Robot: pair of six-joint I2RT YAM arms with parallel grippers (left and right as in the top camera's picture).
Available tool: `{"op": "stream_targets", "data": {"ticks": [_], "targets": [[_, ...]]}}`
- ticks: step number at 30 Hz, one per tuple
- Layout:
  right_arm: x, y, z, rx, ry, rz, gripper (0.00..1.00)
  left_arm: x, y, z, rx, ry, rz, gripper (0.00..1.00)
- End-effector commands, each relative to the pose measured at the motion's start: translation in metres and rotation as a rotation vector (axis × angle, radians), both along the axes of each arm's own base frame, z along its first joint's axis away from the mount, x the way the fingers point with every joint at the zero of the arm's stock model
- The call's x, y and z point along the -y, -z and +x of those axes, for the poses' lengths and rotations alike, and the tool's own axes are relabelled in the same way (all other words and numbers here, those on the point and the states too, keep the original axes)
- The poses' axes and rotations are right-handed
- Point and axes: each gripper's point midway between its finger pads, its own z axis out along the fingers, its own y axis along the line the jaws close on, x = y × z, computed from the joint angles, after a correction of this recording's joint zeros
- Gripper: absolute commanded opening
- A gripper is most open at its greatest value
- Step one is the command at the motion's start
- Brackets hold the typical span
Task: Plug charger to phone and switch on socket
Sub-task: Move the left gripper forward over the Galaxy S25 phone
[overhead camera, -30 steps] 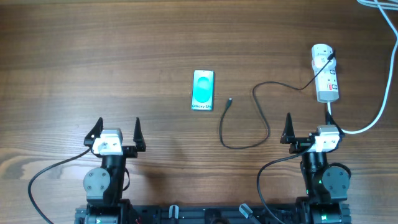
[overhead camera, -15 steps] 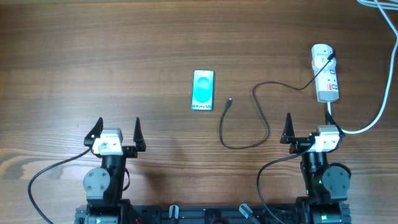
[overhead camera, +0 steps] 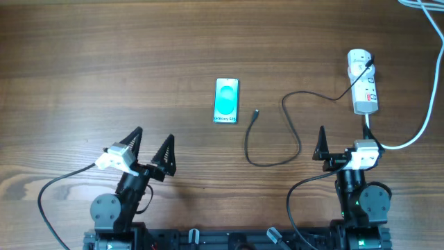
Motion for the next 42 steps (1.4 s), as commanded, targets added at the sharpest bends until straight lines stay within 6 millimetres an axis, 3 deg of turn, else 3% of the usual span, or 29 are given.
{"op": "stream_targets", "data": {"ticks": [1, 6, 13, 17, 20, 24, 27, 32, 37, 42], "targets": [[0.0, -0.001, 0.0, 0.006, -0.005, -0.018, 1.0, 0.02, -0.011, -0.01, 0.019, 0.132, -0.062, 1.0], [0.0, -0.001, 0.0, 0.006, -0.005, -0.018, 1.0, 0.022, -0.024, -0.014, 0.072, 0.15, -0.056, 1.0], [0.0, -0.001, 0.0, 0.006, -0.005, -0.017, 1.0, 0.021, -0.086, -0.024, 0.204, 0.126, 0.069, 1.0], [0.0, -0.001, 0.0, 0.006, -0.005, -0.018, 1.0, 0.022, -0.109, -0.014, 0.123, 0.126, 0.092, 1.0], [0.0, -0.001, 0.0, 0.006, -0.005, -0.018, 1.0, 0.022, -0.108, 0.004, -0.079, 0.133, 0.083, 1.0], [0.0, -0.001, 0.0, 0.006, -0.004, -0.018, 1.0, 0.013, -0.09, 0.033, -0.413, 0.089, 0.08, 1.0], [0.0, -0.001, 0.0, 0.006, -0.004, -0.018, 1.0, 0.025, -0.084, 0.052, -0.599, 0.164, 0.057, 1.0], [0.0, -0.001, 0.0, 0.006, -0.004, -0.018, 1.0, 0.067, -0.099, 0.061, -0.593, 0.463, -0.026, 1.0], [0.0, -0.001, 0.0, 0.006, -0.005, -0.017, 1.0, 0.062, -0.083, 0.071, -0.658, 0.381, -0.022, 1.0], [0.0, -0.001, 0.0, 0.006, -0.004, -0.018, 1.0, 0.072, -0.071, 0.068, -0.709, 0.286, 0.089, 1.0]]}}
